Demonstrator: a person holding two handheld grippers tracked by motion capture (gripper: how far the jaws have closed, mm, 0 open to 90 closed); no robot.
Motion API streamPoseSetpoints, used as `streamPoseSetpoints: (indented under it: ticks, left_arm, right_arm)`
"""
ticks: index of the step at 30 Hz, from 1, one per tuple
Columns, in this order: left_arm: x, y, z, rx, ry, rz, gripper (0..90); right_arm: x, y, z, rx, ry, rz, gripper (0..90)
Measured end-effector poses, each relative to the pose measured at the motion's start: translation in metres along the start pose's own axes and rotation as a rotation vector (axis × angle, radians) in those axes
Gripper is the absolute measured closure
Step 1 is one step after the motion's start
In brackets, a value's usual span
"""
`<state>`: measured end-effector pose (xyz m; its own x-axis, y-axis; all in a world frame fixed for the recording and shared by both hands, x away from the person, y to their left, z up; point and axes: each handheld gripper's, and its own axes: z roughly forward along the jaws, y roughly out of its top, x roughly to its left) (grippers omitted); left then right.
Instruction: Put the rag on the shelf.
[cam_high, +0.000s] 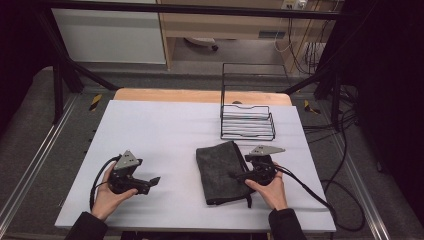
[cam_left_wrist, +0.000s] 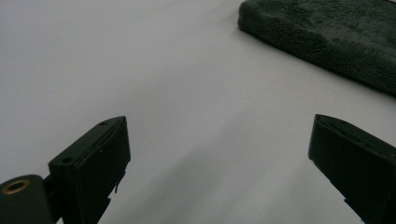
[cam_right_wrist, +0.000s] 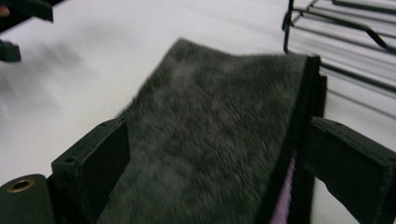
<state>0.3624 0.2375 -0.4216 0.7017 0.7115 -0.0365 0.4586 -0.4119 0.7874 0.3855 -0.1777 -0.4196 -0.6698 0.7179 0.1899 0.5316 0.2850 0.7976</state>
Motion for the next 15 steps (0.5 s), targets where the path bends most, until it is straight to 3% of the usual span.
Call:
streamPoseSetpoints:
  ticks: [2, 10, 14, 15]
  left_arm:
    - [-0.004, 0.002, 0.002, 0.003, -0.003, 0.005, 6.5]
    - [-0.041, 0.019, 0.026, 0.047, -0.042, 0.009, 14.0]
    - [-0.061, 0.028, 0.04, 0.067, -0.071, 0.01, 15.7]
    - [-0.066, 0.03, 0.043, 0.07, -0.082, 0.005, 17.2]
  right_arm:
    - [-0.002, -0.003, -0.002, 0.008, -0.007, -0.009, 9.9]
    - [-0.012, -0.02, -0.011, 0.06, -0.016, 0.003, 20.0]
    - [-0.014, -0.028, -0.012, 0.084, -0.021, 0.008, 30.3]
    - [-0.013, -0.031, -0.014, 0.096, -0.028, 0.0, 37.2]
